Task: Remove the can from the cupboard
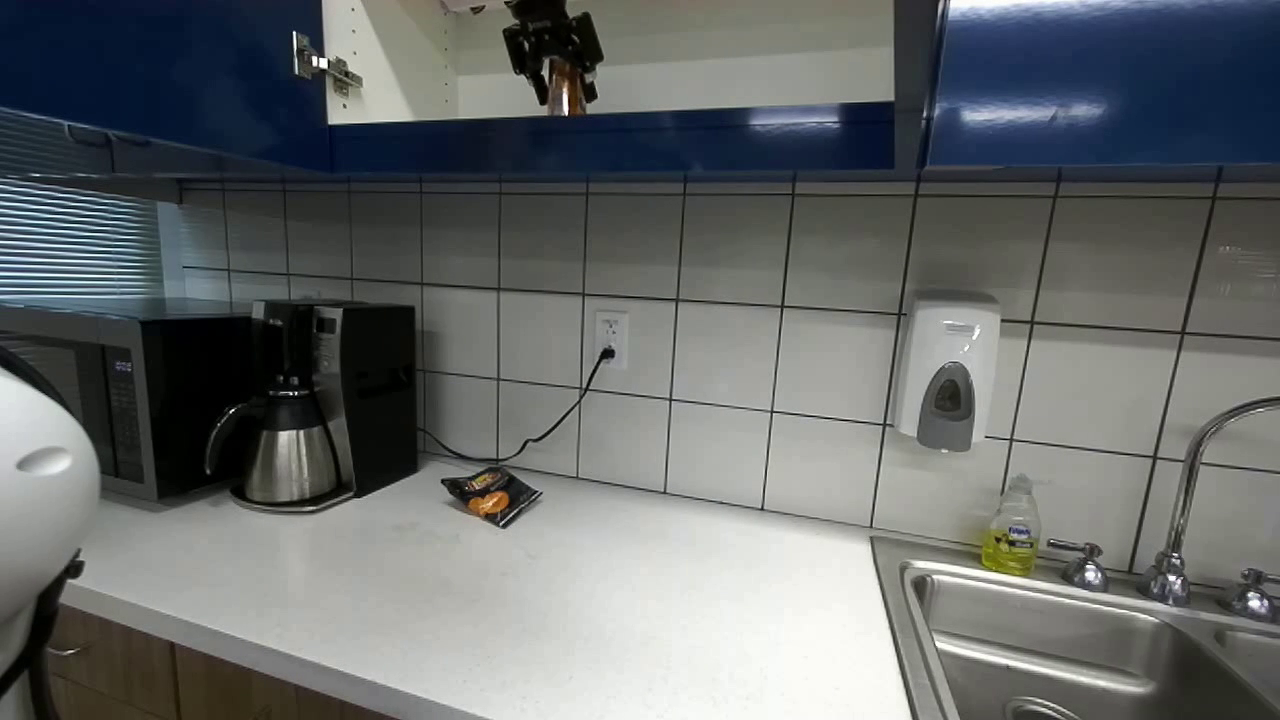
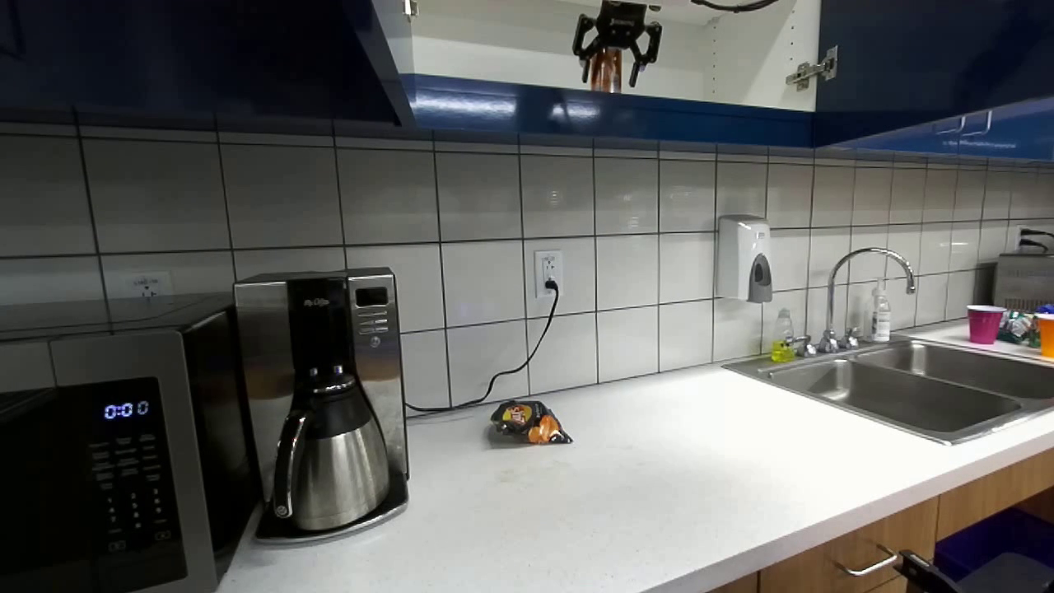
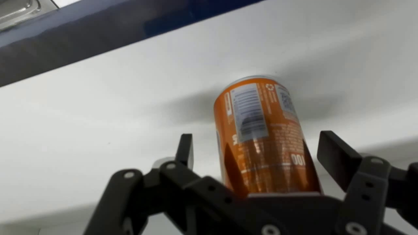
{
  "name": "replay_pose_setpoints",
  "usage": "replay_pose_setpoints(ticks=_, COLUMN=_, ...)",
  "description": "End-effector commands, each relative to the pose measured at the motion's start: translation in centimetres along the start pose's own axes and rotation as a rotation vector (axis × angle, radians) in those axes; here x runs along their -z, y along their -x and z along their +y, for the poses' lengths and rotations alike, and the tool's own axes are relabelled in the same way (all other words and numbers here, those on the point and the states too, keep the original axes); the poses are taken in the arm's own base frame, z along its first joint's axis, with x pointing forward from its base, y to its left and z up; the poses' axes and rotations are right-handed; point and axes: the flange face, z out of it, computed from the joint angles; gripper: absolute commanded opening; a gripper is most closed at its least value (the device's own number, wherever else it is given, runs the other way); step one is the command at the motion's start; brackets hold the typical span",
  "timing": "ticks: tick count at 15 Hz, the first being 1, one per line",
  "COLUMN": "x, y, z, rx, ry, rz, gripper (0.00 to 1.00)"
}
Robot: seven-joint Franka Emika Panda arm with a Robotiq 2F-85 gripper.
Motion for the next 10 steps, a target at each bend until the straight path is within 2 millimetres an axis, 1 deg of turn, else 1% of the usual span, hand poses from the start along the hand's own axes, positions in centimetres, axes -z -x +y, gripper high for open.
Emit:
replay_pose_setpoints(ticks=1, x=0.20, y=-0.50, z=-0.39, rx=-0.014, ry=0.017, rz=0.003, gripper=0.66)
replay_pose_setpoints(ticks=4, x=-0.05, y=-0.54, z=-0.69, rx=-0.012, ry=0.015, rz=0.003, gripper=0.42)
replay_pose_setpoints(ticks=5, x=-0.13, y=-0.56, z=-0.78, rx=-0.010, ry=0.015, rz=0.003, gripper=0.38)
replay_pose_setpoints(ticks=8, x=-0.18, y=-0.55, z=-0.98, rx=-0.005, ry=0.021, rz=0.005, gripper=0.38)
replay_pose_setpoints(ticks=10, x=0.20, y=-0.54, z=-0.94, rx=-0.004, ry=0.021, rz=0.010, gripper=0.38)
